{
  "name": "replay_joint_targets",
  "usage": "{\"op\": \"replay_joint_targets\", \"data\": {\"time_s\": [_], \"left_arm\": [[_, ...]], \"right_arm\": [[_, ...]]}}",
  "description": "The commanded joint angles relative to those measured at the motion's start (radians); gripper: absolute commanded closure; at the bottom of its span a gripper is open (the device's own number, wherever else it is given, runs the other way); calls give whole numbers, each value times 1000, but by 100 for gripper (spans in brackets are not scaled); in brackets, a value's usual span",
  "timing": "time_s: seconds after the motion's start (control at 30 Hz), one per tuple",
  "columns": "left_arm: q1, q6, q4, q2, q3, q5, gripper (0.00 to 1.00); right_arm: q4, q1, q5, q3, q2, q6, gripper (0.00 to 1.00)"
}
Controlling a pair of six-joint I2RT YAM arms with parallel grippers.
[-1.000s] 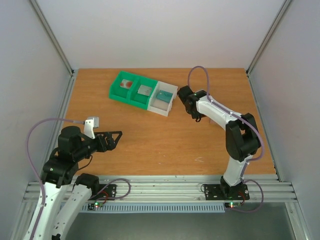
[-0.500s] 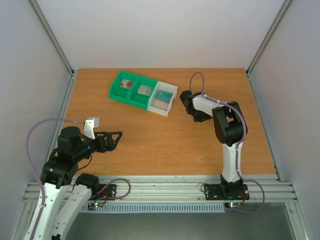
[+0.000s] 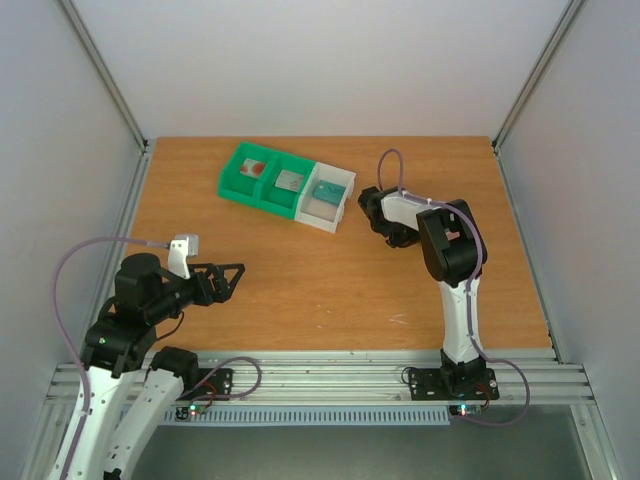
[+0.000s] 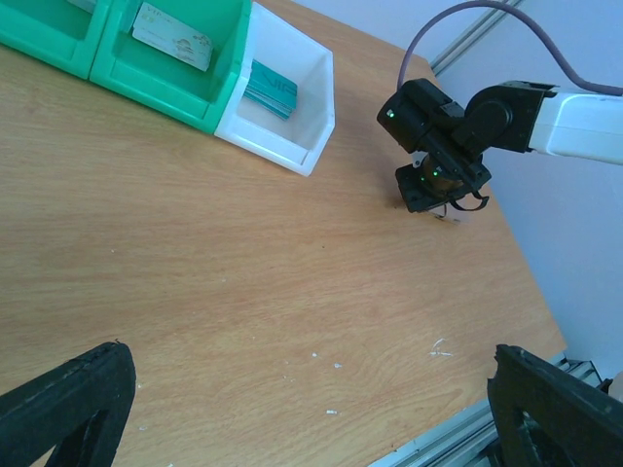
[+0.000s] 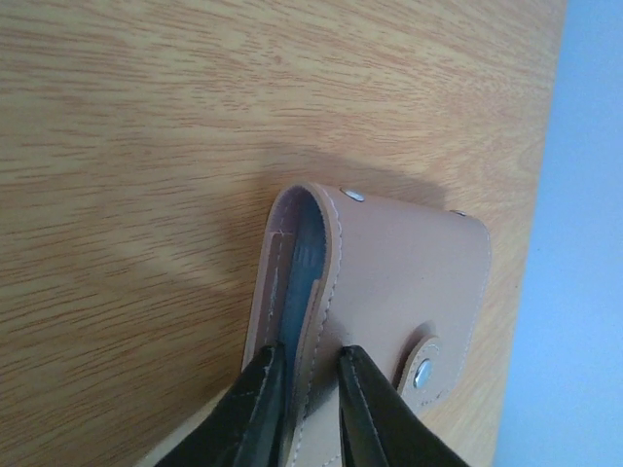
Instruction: Take the credit cards out of the card holder
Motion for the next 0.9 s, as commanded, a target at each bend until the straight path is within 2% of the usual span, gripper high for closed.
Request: {"op": "replay_joint_targets", "data": {"time_s": [0.0, 0.13, 0.33, 0.47, 0.67, 0.73, 0.87], "left_arm": [[-3, 21, 37, -21, 12, 13, 1], [-4, 19, 34, -12, 13, 5, 1], [-3, 14, 34, -14, 10, -7, 1], [-4, 6, 24, 1, 14, -9, 1], [-3, 1, 9, 24, 23, -1, 1], [-3, -5, 1, 33, 27, -24, 1], [-4, -36, -47, 64, 46, -111, 1]], "right_arm": [[-18, -7, 63, 24, 18, 28, 86], [-42, -5, 62, 21, 4, 43, 99], [-61, 28, 12, -38, -115, 47, 99], [-34, 52, -135, -95, -232, 27, 99], [-35, 204, -283, -146, -414, -1, 99], [0, 255, -390, -175, -461, -19, 99], [66, 395, -465, -234, -545, -56, 99]]}}
